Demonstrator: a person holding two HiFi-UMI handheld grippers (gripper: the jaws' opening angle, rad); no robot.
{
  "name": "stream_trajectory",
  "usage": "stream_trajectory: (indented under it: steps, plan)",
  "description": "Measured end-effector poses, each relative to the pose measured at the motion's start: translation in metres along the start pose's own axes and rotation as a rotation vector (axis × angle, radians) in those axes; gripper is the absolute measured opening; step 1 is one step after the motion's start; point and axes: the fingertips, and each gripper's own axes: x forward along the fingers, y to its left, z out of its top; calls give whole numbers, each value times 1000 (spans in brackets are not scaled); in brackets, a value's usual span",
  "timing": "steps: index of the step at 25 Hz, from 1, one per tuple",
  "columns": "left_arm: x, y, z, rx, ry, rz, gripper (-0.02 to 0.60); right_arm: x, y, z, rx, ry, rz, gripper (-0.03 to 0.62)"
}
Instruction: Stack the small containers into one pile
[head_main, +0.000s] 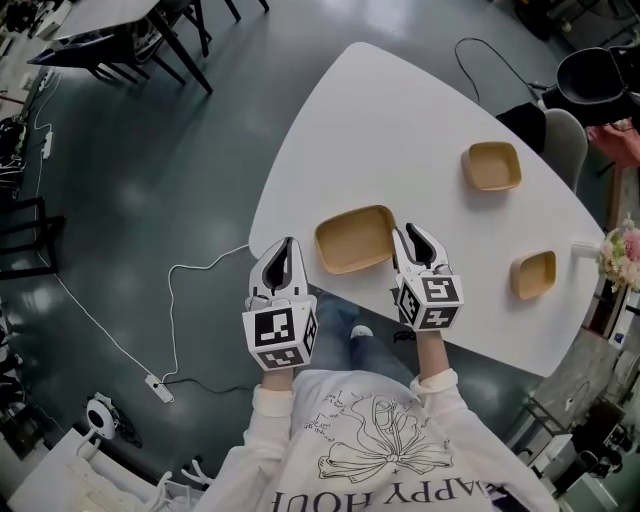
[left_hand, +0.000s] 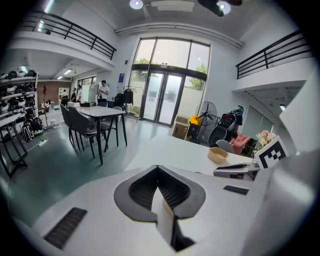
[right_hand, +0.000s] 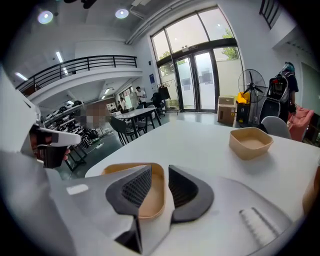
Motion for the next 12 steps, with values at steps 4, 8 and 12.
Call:
stream_trajectory:
  steps: [4, 8, 12]
  plan:
    - [7, 5, -8, -5, 19, -1, 6, 11, -4, -14, -2, 34, -8, 114]
    - [13, 9, -15, -9, 38, -2, 6, 21, -6, -28, -11, 72, -18, 114]
    - [15, 12, -20, -13, 53, -3, 6, 30, -6, -39, 0, 104, -25, 114]
